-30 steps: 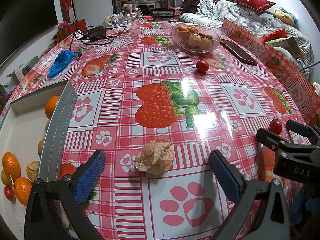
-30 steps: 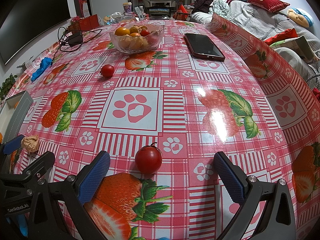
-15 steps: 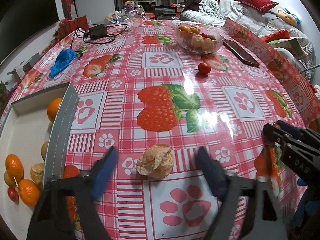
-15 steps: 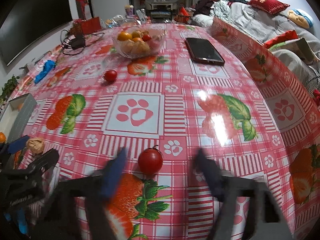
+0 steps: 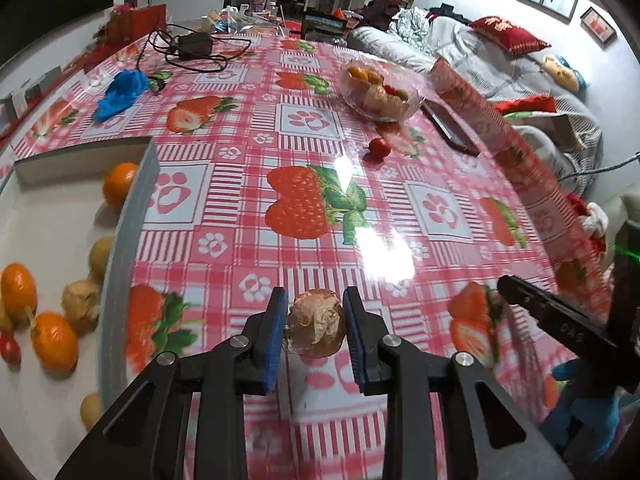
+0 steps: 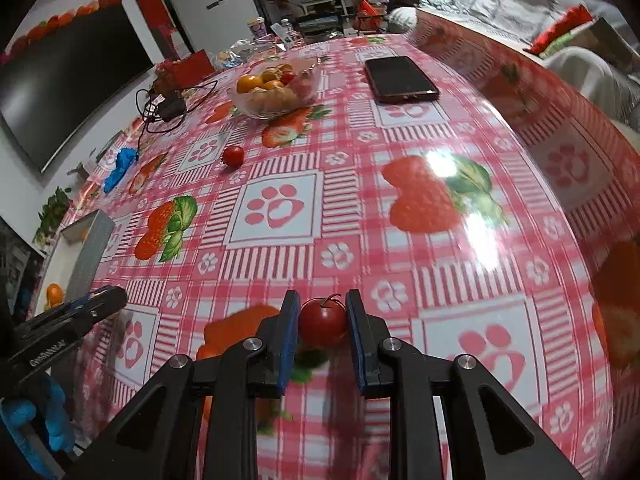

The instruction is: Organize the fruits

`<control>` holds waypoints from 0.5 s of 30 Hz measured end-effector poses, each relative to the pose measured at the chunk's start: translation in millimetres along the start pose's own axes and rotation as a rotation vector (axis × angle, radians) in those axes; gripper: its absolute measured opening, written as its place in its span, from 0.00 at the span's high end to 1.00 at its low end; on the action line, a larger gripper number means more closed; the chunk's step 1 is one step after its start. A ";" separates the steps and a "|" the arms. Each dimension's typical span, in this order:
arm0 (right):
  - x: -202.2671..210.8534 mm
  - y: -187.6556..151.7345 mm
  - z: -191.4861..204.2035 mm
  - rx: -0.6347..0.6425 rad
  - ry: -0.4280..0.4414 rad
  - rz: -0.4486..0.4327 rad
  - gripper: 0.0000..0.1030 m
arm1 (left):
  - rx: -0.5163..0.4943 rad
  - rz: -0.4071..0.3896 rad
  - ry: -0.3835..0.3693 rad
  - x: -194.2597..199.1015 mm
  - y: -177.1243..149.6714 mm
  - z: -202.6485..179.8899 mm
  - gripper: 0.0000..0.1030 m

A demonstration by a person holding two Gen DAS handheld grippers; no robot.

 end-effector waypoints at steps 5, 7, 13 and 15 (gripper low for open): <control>8.2 -3.5 4.3 0.002 0.016 0.006 0.76 | -0.011 -0.025 0.004 26.9 -5.3 3.8 0.69; 11.5 -3.3 10.6 0.012 0.028 0.011 0.76 | -0.008 -0.030 0.004 37.3 -6.0 7.7 0.69; 19.8 3.0 44.4 0.047 0.072 0.026 0.76 | 0.001 -0.061 0.039 69.8 -3.4 32.3 0.69; 21.3 3.7 59.2 0.075 0.081 0.031 0.76 | 0.006 -0.064 0.078 80.4 -4.2 47.0 0.69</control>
Point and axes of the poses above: each gripper's, at about its wrist camera, not at the fingertips, and x roughly against the way its jaws point, z to its left, y to its top, the point moved 4 cm from there along -x, roughly the way its jaws point, and after that the axes turned 4 degrees about -x, right-handed, at the moved point
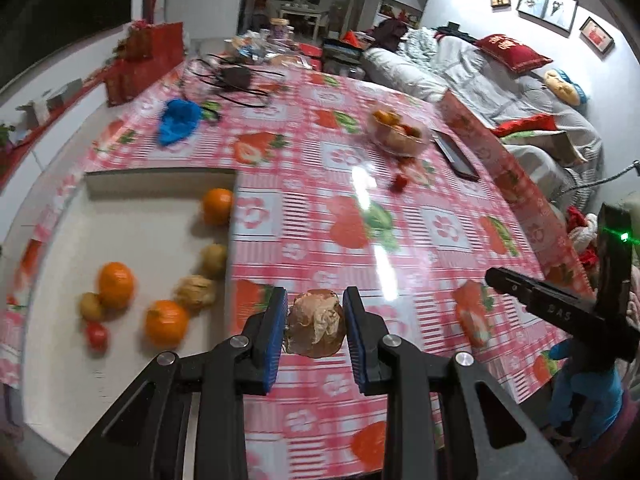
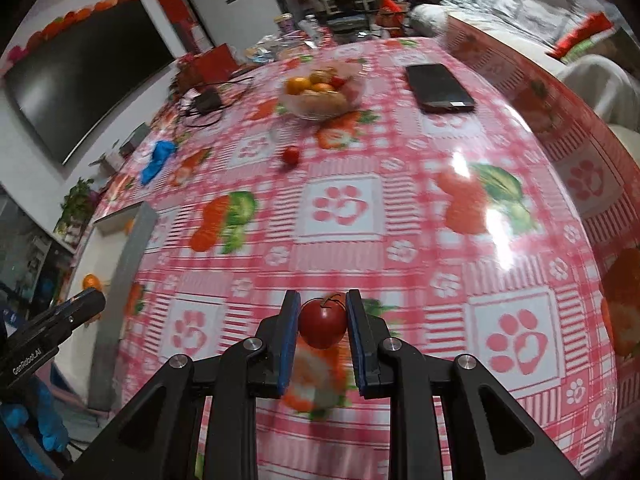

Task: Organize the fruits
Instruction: 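Carry the tan fruit with the left gripper while the right gripper carries the tomato over the tray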

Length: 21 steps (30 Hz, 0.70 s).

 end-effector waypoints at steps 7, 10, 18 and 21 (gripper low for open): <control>-10.4 0.7 79.6 0.153 0.059 0.033 0.76 | 0.091 -0.014 0.076 23.2 -14.9 62.8 0.69; -19.3 -0.9 119.3 0.209 0.107 0.059 0.76 | 0.126 -0.023 0.122 32.7 -21.4 89.3 0.69; -49.1 -8.8 204.1 0.323 0.189 0.128 0.76 | 0.195 -0.002 0.225 34.0 -35.0 145.2 0.69; -60.5 -12.6 225.9 0.355 0.201 0.152 0.76 | 0.207 0.023 0.240 24.9 -45.2 153.3 0.69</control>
Point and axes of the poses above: each gripper's, at about its wrist camera, not at the fingertips, and x roughly against the way its jaws point, z to its left, y to its top, the point moved 4 cm from there along -x, roughly the way its jaws point, and after that the axes turned 4 degrees about -x, right-handed, at the moved point
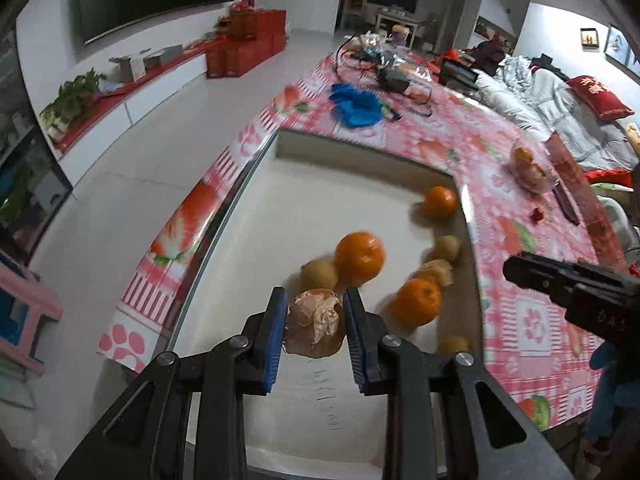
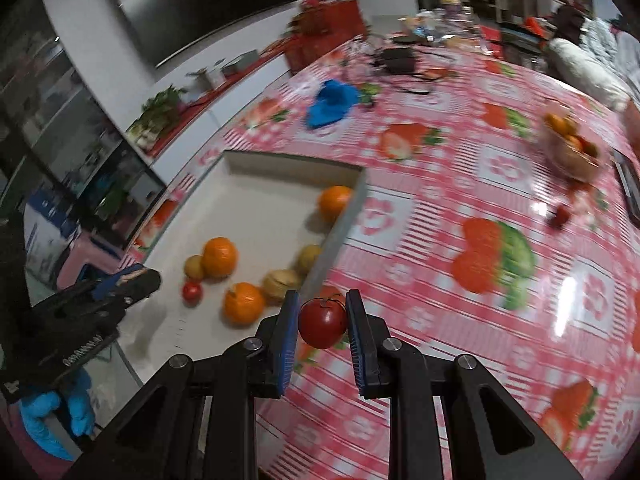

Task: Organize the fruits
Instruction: 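Carry the tan fruit with the left gripper while the right gripper carries the tomato over the tray, then open the left gripper over the tray while the right gripper releases the tomato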

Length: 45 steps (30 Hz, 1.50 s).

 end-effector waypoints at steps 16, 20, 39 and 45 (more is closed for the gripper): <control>-60.7 22.0 35.1 0.079 -0.022 0.090 0.76 | 0.026 0.036 -0.026 -38.3 3.2 7.5 0.68; -72.1 30.6 38.8 0.087 -0.031 0.105 0.76 | 0.046 0.052 -0.029 -45.9 9.1 11.1 0.67; -50.0 28.1 47.9 0.147 -0.061 0.099 0.25 | 0.080 0.038 -0.057 -25.2 4.8 6.8 0.00; -42.0 20.0 40.1 0.134 -0.079 0.111 0.25 | 0.050 0.061 -0.026 -24.5 1.7 -1.3 0.00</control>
Point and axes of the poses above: each gripper's, at about its wrist camera, not at the fingertips, and x roughly against the way its jaws point, z to its left, y to its top, the point moved 4 cm from there along -x, roughly the way its jaws point, and after that the axes turned 4 degrees about -x, right-handed, at the moved point
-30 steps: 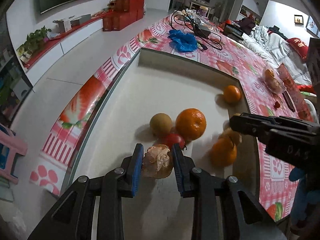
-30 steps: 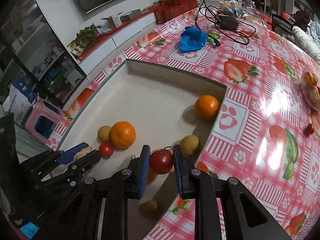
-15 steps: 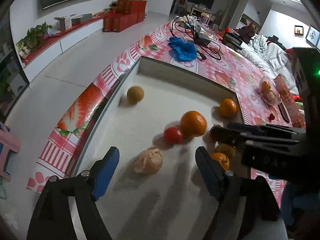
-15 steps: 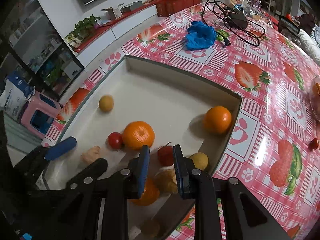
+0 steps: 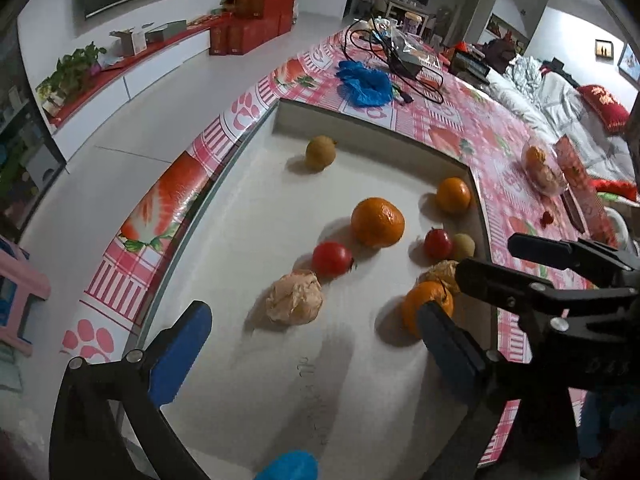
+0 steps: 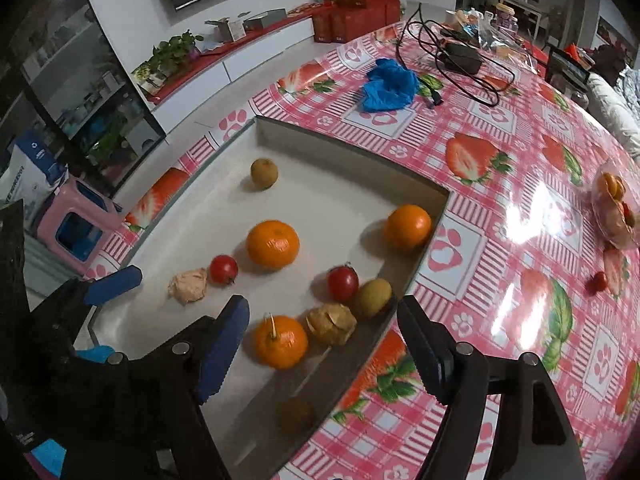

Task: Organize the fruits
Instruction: 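Open the left gripper over the tray while the right gripper releases the tomato, then lift both open grippers back from the tray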

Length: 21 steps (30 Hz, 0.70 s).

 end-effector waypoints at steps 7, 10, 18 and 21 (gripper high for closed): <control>7.8 -8.5 -11.2 -0.017 -0.034 -0.004 0.00 | -0.024 0.003 0.028 3.0 -3.3 -9.4 0.00; 11.5 -10.9 -11.6 -0.003 -0.038 0.002 0.00 | -0.034 0.013 0.034 3.5 -4.5 -13.1 0.00; 16.2 -16.3 -11.0 0.003 -0.044 0.008 0.00 | -0.074 0.038 0.065 6.3 -10.3 -23.2 0.00; 17.4 -17.7 -10.9 0.004 -0.043 0.008 0.00 | -0.082 0.046 0.069 7.4 -11.8 -27.0 0.00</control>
Point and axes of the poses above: each gripper's, at about its wrist camera, not at the fingertips, and x roughly against the way its jaws point, z to its left, y to its top, the point moved 4 cm from there along -x, roughly the way its jaws point, and after that the axes turned 4 degrees about -x, right-handed, at the moved point
